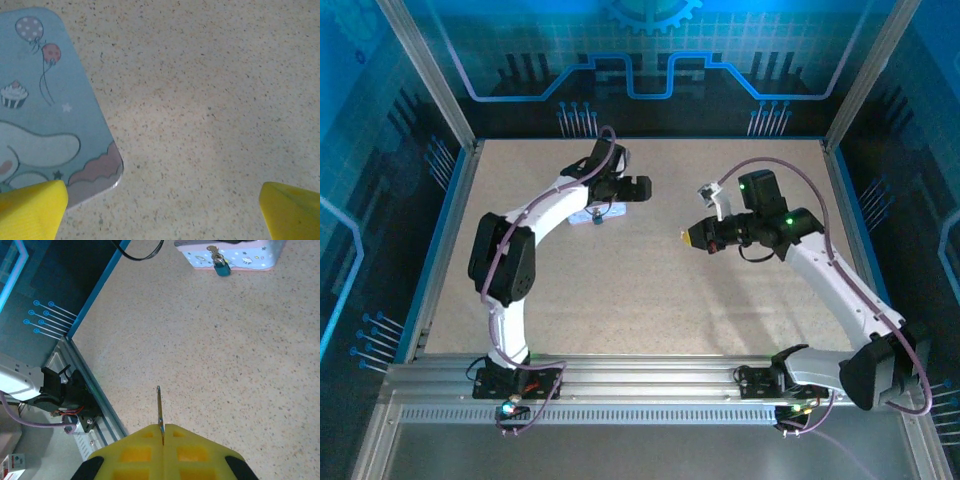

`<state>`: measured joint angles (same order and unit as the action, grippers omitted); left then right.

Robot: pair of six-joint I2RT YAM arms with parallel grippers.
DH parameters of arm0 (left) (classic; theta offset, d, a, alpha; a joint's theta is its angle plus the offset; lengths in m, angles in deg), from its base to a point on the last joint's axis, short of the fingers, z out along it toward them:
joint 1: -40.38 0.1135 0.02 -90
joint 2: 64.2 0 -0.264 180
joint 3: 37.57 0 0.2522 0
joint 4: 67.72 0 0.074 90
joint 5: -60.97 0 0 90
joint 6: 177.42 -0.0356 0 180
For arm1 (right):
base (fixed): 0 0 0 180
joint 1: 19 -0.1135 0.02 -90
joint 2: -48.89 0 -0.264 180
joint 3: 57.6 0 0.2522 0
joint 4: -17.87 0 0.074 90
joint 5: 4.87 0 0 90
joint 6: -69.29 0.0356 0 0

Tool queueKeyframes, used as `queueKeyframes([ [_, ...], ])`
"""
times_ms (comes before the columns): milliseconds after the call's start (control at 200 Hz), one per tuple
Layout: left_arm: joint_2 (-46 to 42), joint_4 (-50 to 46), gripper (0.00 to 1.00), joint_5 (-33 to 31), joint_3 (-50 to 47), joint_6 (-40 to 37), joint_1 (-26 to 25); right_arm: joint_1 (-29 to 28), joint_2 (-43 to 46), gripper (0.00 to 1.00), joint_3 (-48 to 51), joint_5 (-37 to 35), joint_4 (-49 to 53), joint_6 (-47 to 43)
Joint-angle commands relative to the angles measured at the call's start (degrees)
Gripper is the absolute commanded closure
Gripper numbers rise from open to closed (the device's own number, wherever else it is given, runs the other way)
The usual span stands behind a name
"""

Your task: Unlock the padlock with the key

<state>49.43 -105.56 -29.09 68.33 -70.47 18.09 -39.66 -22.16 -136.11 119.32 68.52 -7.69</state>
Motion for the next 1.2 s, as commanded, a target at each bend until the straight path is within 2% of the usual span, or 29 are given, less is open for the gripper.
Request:
queueKeyframes([
  [0,2.9,-3.1,0.01,-2.0,4.7,-2.9,0.0,1.4,1.9,0.98,1.1,0.0,1.3,0.2],
  [360,10.4,-9.1,0.01,-3.3,13.6,-5.4,-0.3,3.2,3.3,0.98,2.7,0.3,1.1,0.8],
  [565,12.0,-10.0,0.01,-3.3,14.4,-6.0,-1.1,3.5,3.5,0.98,2.7,0.0,1.5,0.8],
  [760,10.9,-9.2,0.01,-3.6,11.5,-7.1,-2.3,4.1,3.9,0.98,1.7,-2.0,4.0,-0.6],
  [1191,2.1,-3.4,0.01,-4.4,-0.7,-6.0,-5.5,10.7,7.7,0.98,2.1,-1.0,5.9,-1.1],
])
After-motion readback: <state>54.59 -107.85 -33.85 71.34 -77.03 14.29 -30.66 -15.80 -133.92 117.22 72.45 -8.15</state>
